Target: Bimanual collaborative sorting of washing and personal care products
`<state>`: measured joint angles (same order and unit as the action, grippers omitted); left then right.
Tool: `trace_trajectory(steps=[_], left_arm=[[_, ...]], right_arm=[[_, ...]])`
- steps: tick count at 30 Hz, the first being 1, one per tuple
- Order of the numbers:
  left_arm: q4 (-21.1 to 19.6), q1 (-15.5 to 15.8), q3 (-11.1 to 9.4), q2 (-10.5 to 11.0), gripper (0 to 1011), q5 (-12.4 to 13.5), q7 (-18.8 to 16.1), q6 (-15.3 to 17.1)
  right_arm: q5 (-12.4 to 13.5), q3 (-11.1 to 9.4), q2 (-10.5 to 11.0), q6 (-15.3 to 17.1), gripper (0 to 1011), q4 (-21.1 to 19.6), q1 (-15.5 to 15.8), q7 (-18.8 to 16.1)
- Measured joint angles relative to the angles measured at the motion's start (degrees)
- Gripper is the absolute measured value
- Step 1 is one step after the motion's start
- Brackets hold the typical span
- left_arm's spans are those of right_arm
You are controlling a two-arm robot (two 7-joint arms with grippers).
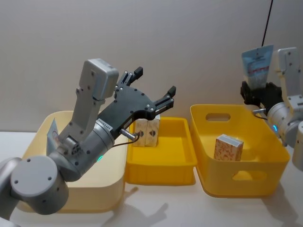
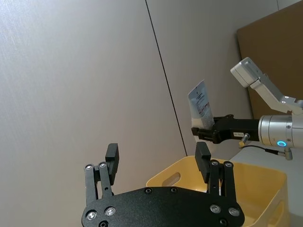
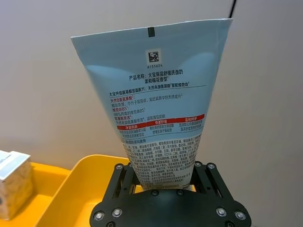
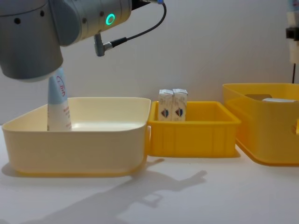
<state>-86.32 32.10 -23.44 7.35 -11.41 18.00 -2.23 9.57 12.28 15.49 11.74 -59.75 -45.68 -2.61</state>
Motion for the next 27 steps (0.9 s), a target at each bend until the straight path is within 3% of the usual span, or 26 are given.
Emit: trace_trajectory(steps=[7, 15, 27], left_arm=[[0.00, 0.00, 0.00, 0.00, 1003, 0.00, 0.00, 0.00], [0.00, 0.00, 0.00, 0.00, 1003, 0.00, 0.00, 0.00], [0.00, 0.00, 0.00, 0.00, 1003, 0.00, 0.00, 0.00]], right_arm=[[-0.44, -0.30, -0.23, 0.59, 477, 0.56, -0.34, 0.30], [-0.38, 0.01, -0.37, 0.53, 479, -0.92, 0.41, -1.98], [0.67, 1.36, -0.71, -0.96, 823, -4.37, 2.34, -7.94]])
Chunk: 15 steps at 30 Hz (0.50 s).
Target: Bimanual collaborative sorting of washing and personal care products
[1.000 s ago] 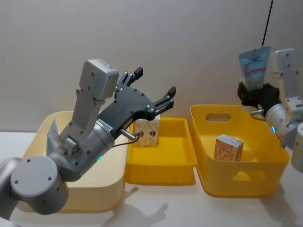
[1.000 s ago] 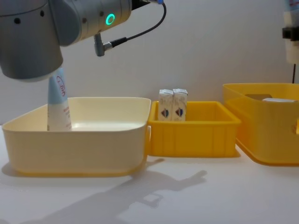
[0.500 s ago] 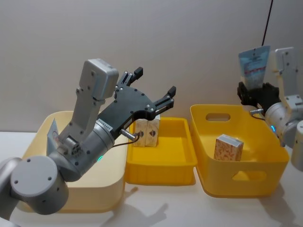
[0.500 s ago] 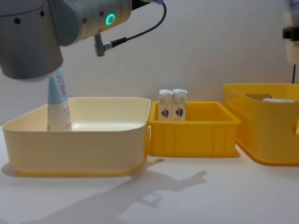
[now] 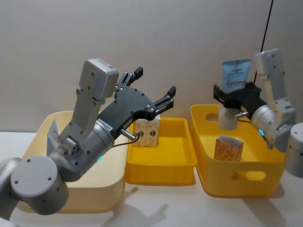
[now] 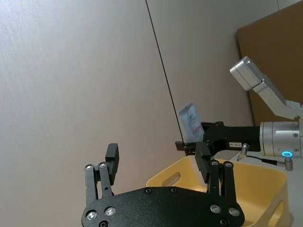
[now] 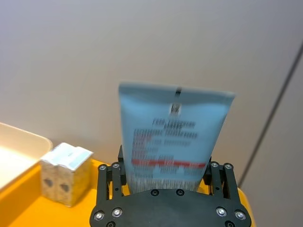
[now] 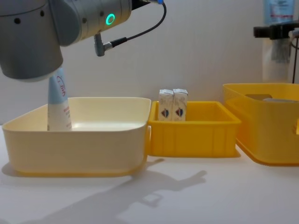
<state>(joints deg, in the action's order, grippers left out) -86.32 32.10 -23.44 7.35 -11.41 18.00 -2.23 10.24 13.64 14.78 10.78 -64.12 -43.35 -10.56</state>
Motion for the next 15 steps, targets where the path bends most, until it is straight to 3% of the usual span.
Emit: trace_trajectory(steps=[7, 15], left_arm=[[0.00, 0.00, 0.00, 0.00, 1003, 0.00, 0.00, 0.00], [0.00, 0.00, 0.00, 0.00, 1003, 0.00, 0.00, 0.00]], right_arm=[[0.53, 0.83, -0.38, -0.95, 1000, -1.84, 1.07, -2.97], [0.82, 1.34, -0.63, -1.53, 1001, -3.08, 1.80, -4.83]])
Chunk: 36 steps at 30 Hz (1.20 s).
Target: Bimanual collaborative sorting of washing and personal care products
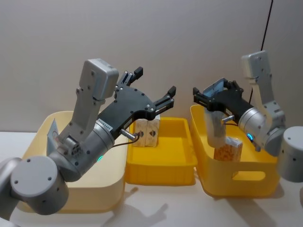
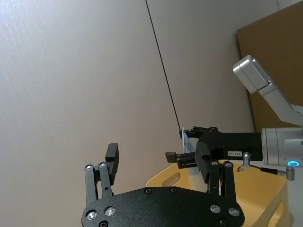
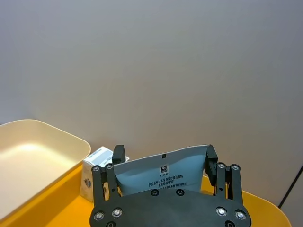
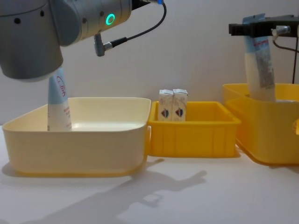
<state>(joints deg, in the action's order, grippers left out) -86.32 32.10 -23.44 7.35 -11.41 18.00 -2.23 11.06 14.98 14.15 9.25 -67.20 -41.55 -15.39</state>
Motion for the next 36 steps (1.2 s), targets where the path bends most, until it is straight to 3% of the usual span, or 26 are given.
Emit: trace_trajectory(steps=[27, 36], left_arm=[[0.00, 0.00, 0.00, 0.00, 1003, 0.00, 0.00, 0.00], [0.00, 0.00, 0.00, 0.00, 1004, 0.00, 0.00, 0.00]], right_arm=[[0.22, 0.51, -0.32, -0.58, 1001, -1.22, 0.72, -1.86], [-1.53, 0.53, -0.91, -0.82, 1001, -0.53, 0.70, 0.90]])
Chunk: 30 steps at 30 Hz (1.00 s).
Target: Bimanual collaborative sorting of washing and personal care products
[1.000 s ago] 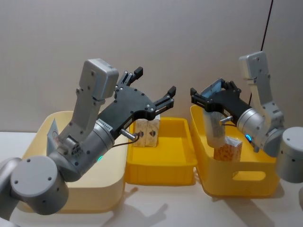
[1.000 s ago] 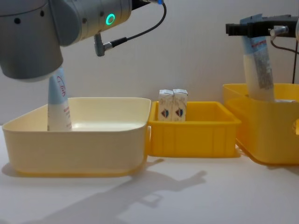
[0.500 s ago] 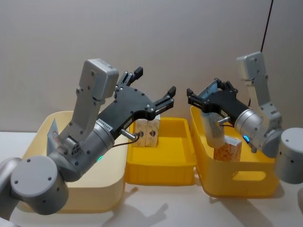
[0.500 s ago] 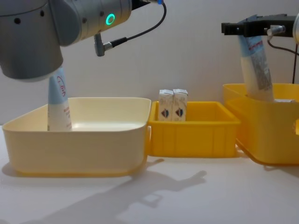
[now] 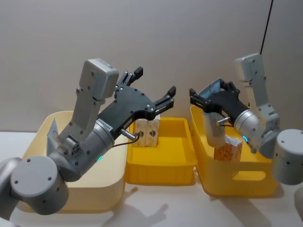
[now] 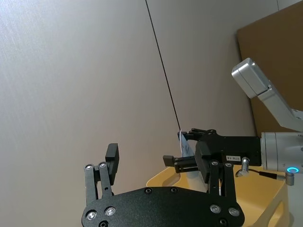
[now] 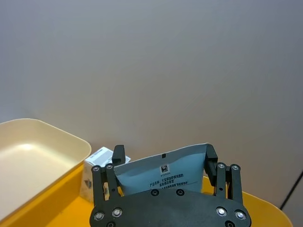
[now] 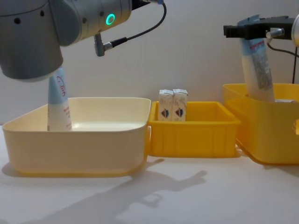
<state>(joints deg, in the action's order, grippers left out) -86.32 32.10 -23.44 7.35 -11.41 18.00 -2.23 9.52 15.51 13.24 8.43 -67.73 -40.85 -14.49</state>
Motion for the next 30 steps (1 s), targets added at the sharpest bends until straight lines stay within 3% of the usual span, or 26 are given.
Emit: trace_trajectory(steps=[12, 21, 30], left_arm=[[0.00, 0.00, 0.00, 0.00, 1002, 0.00, 0.00, 0.00], [0.00, 0.00, 0.00, 0.00, 1003, 0.00, 0.00, 0.00], [0.00, 0.00, 0.00, 0.01, 1003, 0.00, 0.00, 0.00]], right_arm=[[-3.82, -1.03, -1.31, 0.79, 1001, -1.65, 1.47, 8.19], [-7.67, -1.53, -2.76, 1.01, 1001, -5.90, 3.70, 15.93], [-11.88, -1.36, -4.22, -0.85, 1001, -10.16, 5.34, 22.87]])
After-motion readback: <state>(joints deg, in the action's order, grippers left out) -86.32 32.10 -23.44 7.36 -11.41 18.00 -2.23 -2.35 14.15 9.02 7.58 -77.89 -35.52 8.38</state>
